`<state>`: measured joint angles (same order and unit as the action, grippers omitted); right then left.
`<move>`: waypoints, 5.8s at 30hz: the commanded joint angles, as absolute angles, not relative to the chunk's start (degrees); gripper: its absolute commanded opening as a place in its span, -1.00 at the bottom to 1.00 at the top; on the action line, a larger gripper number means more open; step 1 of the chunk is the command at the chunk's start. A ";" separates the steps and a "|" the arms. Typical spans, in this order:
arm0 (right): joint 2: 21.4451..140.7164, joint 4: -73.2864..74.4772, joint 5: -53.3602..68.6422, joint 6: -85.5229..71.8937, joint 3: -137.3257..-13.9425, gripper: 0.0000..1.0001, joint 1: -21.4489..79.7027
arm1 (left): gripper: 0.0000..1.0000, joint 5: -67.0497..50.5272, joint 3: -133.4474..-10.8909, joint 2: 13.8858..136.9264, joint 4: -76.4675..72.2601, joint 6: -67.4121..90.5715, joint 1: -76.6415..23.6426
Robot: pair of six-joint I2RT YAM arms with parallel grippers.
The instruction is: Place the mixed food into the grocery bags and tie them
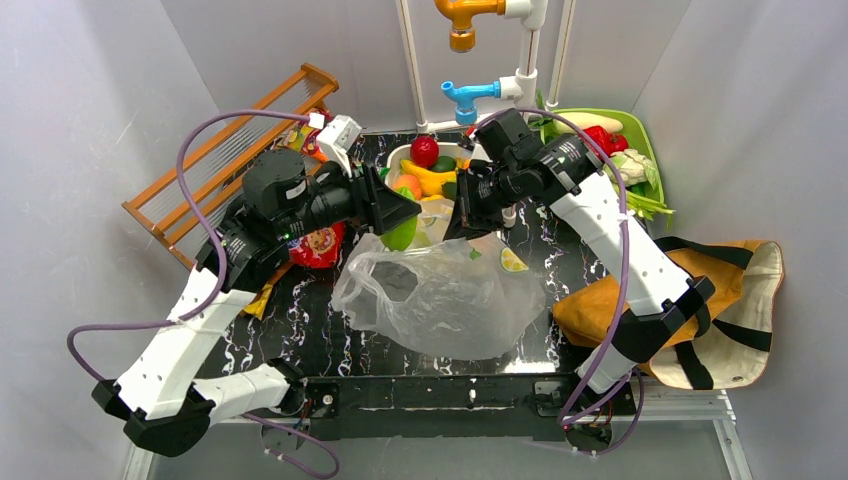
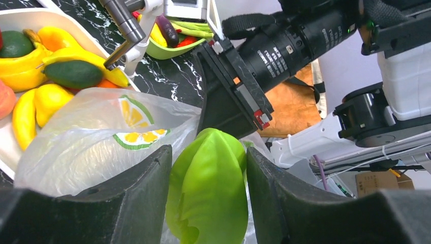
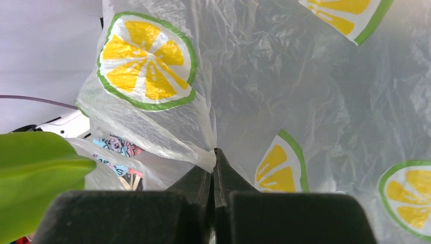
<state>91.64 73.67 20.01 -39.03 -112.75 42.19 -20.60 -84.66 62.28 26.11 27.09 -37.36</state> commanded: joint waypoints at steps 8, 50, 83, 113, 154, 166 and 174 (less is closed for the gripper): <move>92.44 76.93 20.21 -41.65 -119.35 -0.97 41.95 | -1.00 -24.00 -77.04 56.77 25.59 30.48 -38.75; 90.73 75.26 25.63 -41.65 -117.00 -0.97 40.83 | 0.27 -25.26 -76.29 62.98 19.03 32.32 -43.75; 83.11 72.38 26.23 -40.45 -98.92 -0.97 37.00 | -0.30 -37.33 -73.72 63.92 26.45 27.26 -44.14; 80.36 63.50 38.05 -39.45 -88.97 -0.97 36.91 | 0.33 37.44 -83.35 79.52 42.97 11.84 -65.28; 79.69 75.14 28.56 -18.34 -87.21 -0.92 36.88 | -1.00 10.51 -98.76 73.04 76.01 -11.81 -64.42; 76.60 75.76 25.64 -16.71 -82.70 -0.93 36.91 | -0.56 18.41 -94.64 71.44 88.28 -12.14 -64.42; 76.64 75.38 26.78 -16.18 -82.88 -0.94 36.87 | -0.50 29.49 -87.75 68.52 85.99 -11.57 -61.01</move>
<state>78.28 74.08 27.11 -17.67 -82.72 37.12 21.32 -89.93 69.45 84.51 -11.60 -63.59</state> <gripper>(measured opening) 0.042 0.256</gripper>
